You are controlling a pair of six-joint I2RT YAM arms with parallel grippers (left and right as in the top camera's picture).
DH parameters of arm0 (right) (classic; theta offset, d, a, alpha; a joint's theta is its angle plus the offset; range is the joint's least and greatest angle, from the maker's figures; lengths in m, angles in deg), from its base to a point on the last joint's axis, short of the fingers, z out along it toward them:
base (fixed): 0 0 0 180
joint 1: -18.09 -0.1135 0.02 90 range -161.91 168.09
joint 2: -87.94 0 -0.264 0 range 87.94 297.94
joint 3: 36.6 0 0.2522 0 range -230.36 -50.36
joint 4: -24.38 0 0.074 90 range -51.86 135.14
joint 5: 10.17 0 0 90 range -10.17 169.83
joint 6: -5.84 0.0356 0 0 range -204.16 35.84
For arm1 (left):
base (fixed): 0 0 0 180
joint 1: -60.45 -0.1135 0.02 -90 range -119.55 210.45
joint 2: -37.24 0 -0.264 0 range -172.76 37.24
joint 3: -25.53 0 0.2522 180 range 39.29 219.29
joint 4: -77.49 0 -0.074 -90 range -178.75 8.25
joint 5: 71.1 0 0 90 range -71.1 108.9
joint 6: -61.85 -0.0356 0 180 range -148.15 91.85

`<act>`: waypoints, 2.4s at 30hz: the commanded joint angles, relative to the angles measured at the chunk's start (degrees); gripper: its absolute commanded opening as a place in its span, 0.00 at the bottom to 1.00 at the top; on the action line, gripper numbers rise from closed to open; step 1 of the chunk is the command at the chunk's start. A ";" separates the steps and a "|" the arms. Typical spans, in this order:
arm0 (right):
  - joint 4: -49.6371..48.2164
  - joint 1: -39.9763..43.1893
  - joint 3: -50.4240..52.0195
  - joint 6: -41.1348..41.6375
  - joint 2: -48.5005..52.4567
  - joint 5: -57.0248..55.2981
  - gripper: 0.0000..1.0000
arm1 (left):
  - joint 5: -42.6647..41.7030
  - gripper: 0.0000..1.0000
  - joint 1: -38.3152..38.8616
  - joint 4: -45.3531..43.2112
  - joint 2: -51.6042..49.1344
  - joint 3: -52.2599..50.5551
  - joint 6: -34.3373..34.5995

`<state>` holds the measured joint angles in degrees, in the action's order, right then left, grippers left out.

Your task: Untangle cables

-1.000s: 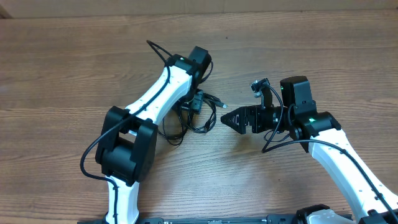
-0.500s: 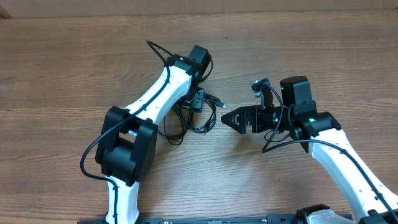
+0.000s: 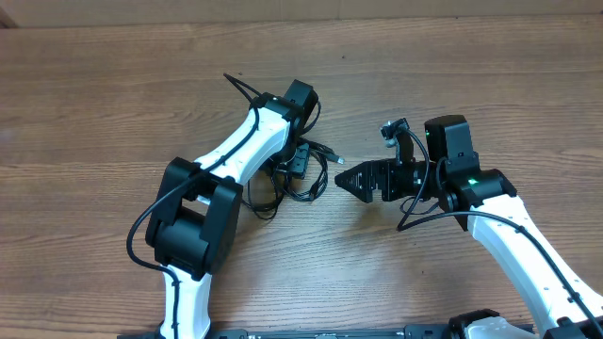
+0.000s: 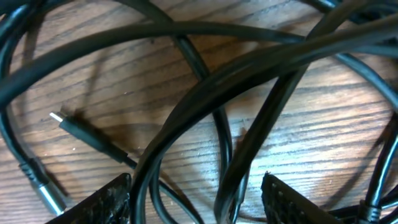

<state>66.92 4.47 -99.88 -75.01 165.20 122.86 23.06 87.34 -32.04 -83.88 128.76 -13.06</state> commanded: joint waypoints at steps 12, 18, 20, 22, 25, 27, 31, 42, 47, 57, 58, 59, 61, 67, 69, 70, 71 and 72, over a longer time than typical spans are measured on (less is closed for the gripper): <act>-0.11 -0.17 -0.70 -0.24 -0.70 -0.13 1.00 | -2.71 0.65 0.17 -1.31 -0.70 -1.38 0.76; -0.11 -0.17 -0.70 -0.26 -0.70 -0.15 1.00 | -2.93 0.53 0.17 -1.31 -0.70 -1.38 0.76; -0.11 -0.17 -0.70 -0.26 -0.70 -0.13 1.00 | -2.97 0.48 0.17 -1.31 -0.70 -1.38 0.76; -0.11 -0.17 -0.70 -0.26 -0.70 -0.15 1.00 | -3.54 0.45 0.26 -1.31 -0.70 -1.38 0.76; -0.11 -0.17 -0.70 -0.26 -0.70 -0.15 1.00 | -4.00 0.36 0.28 -1.33 -0.70 -1.38 0.76; -0.11 -0.17 -0.70 -0.26 -0.70 -0.15 1.00 | -4.00 0.25 0.28 -1.36 -0.70 -1.38 0.35; -0.11 -0.17 -0.70 -0.26 -0.70 -0.15 1.00 | -4.02 0.04 0.28 -1.55 -0.70 -1.38 0.13; 0.57 -0.17 -0.70 -0.26 -0.70 -0.13 1.00 | -4.26 0.04 0.22 -1.42 -0.68 -1.14 0.13; 0.57 -0.17 -0.70 -0.26 -0.70 -0.15 1.00 | -4.22 0.04 0.02 1.92 -0.59 2.34 0.11; 0.55 -0.17 -0.70 -0.26 -0.70 -0.15 1.00 | -4.24 0.04 -0.22 17.16 -0.57 23.12 0.42; 0.55 -0.17 -0.70 -0.26 -0.70 -0.15 1.00 | -4.22 0.04 -0.26 18.73 -0.57 25.33 0.42; 0.55 -0.17 -0.70 -0.26 -0.70 -0.15 1.00 | -4.22 0.04 -0.33 20.35 -0.57 27.74 0.42; 0.57 -0.17 -0.70 -0.26 -0.70 -0.15 1.00 | -4.22 0.04 -0.37 23.12 -0.57 32.52 0.42; 1.01 -0.17 -0.70 -0.28 -0.70 -0.17 1.00 | -3.87 0.04 -0.37 27.82 -0.57 45.46 0.35; 1.20 -0.17 -0.70 -0.28 -0.70 -0.17 1.00 | -3.02 0.04 -0.35 28.87 -0.57 48.87 0.04; 1.22 -0.17 -0.70 -0.26 -0.70 -0.17 1.00 | -2.49 0.04 -0.35 29.33 -0.57 50.38 -0.55; 1.20 -0.17 -0.70 -0.26 -0.72 -0.17 1.00 | -2.10 0.04 -0.35 29.77 -0.57 51.60 -1.60; 1.20 -0.17 -0.70 -0.26 -0.70 -0.15 1.00 | -2.08 0.04 -0.35 30.10 -0.57 52.61 -3.30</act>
<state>68.14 4.44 -99.88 -74.99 165.20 122.88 19.85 87.34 -2.58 -84.68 177.37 -13.36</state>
